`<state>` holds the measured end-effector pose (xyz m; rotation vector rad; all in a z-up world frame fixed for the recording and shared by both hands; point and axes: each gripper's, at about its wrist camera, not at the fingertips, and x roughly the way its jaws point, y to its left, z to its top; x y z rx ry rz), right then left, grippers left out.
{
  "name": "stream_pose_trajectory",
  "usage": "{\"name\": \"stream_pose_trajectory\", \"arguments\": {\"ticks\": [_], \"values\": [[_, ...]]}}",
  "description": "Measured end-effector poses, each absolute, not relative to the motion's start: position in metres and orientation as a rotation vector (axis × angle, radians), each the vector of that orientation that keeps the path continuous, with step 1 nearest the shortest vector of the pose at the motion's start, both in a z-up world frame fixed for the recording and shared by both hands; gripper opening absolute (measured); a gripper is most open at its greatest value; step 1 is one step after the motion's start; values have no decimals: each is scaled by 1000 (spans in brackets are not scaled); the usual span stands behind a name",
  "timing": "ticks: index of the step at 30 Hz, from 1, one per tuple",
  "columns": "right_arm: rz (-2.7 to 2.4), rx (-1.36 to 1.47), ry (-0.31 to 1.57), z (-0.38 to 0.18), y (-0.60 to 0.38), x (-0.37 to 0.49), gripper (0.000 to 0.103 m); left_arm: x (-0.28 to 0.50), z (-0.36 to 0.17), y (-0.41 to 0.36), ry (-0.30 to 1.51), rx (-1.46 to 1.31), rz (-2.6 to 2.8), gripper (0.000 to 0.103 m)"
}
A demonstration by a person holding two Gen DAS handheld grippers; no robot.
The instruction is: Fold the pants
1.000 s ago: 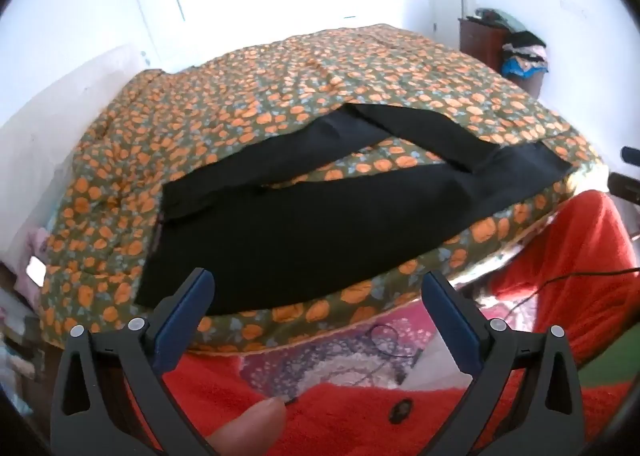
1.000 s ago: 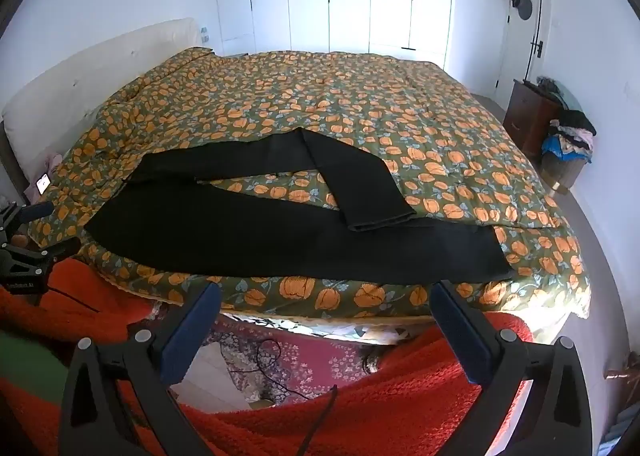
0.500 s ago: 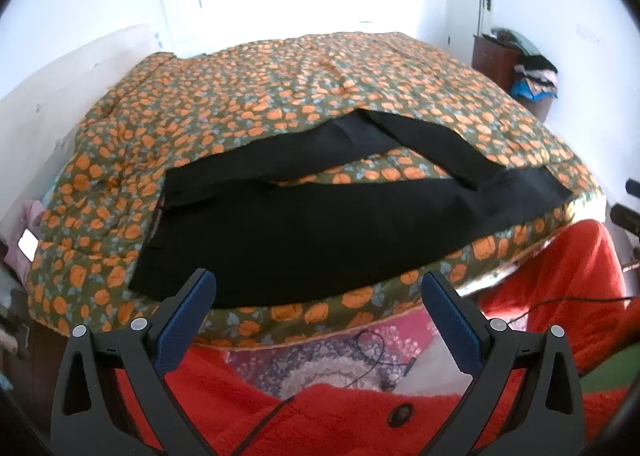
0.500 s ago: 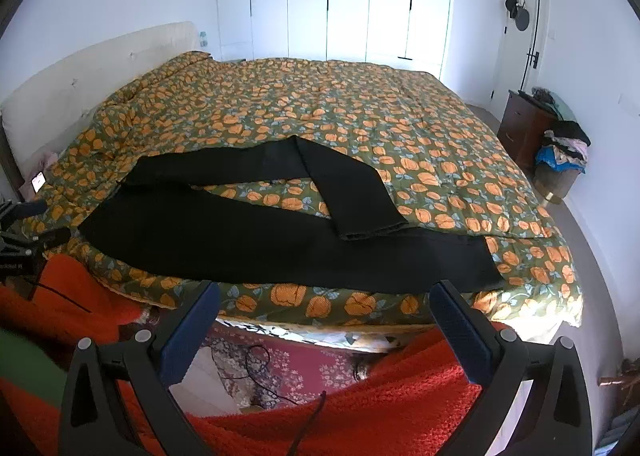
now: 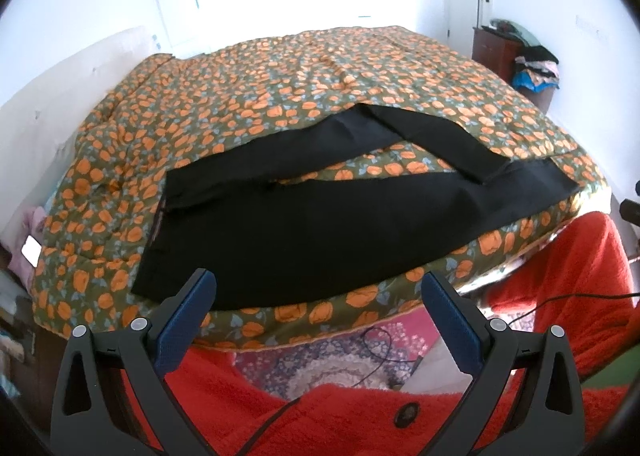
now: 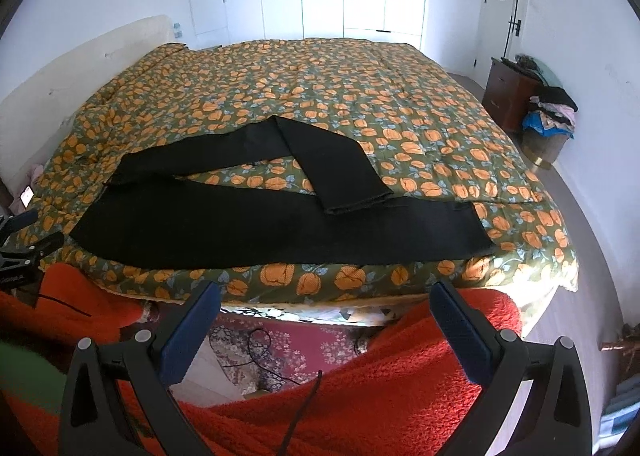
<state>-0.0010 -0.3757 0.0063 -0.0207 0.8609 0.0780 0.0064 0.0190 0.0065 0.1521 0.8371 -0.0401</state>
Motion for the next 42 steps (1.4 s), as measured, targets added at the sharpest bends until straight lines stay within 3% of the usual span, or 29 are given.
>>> {"name": "stream_pose_trajectory", "arguments": {"ticks": [42], "values": [[46, -209, 876, 1, -344, -3, 103, 3, 2, 25, 842, 142, -13, 102]]}}
